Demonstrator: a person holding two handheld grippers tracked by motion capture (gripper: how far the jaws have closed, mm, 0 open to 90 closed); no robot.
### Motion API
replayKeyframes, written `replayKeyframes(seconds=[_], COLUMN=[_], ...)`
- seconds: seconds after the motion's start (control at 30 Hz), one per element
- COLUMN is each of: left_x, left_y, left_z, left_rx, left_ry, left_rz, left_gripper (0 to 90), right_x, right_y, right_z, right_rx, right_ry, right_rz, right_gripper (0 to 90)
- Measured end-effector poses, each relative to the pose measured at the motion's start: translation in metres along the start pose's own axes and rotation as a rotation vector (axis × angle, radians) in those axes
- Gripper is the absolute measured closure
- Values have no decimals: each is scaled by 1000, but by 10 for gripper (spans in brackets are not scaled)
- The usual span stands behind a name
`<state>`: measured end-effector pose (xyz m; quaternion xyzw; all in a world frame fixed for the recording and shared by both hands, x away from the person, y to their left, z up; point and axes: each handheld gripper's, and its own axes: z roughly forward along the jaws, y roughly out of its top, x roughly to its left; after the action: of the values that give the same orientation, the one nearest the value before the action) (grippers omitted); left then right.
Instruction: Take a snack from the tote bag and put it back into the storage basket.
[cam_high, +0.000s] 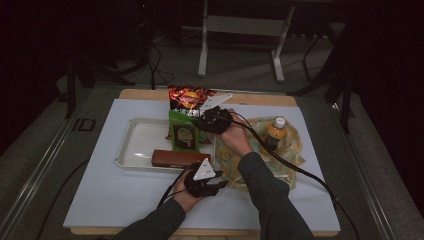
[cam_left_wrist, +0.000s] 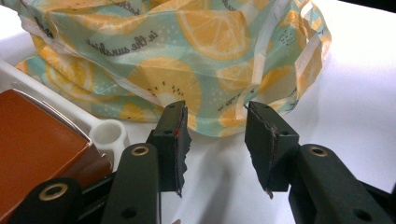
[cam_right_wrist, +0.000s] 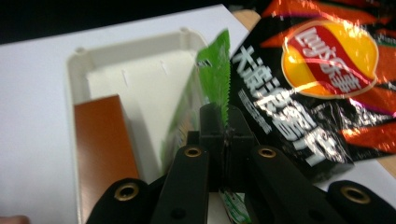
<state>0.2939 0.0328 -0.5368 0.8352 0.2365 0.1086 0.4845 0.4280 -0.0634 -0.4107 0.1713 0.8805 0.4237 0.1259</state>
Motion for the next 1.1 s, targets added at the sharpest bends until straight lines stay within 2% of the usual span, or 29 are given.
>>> replayKeyframes(seconds=[0.17,0.27,0.47,0.6,0.7,0.83,0.93,1.1], left_x=[0,0,0,0,0,0,0,0], left_y=[0,0,0,0,0,0,0,0], left_z=[0,0,0,0,0,0,0,0], left_rx=[0,-1,0,0,0,0,-1,-1], left_ry=[-3,-3,-3,-3,-3,-2,-3,-2], left_rz=[-3,-2,-2,-3,-3,-2,-3,-4], left_gripper=[581,580,576,575,575,575,575,575], right_x=[-3,-5,-11,-13,-13,-11,-12,-13], right_y=[-3,-5,-11,-14,-15,-14,-14,-12], right_z=[5,6,8,8,9,9,7,3], right_rx=[54,69,106,103,106,100,86,52], right_ry=[-43,-60,-127,-116,-139,-149,-164,-153], right_rz=[5,10,49,59,56,51,63,84], right_gripper=[877,872,830,789,731,703,649,591])
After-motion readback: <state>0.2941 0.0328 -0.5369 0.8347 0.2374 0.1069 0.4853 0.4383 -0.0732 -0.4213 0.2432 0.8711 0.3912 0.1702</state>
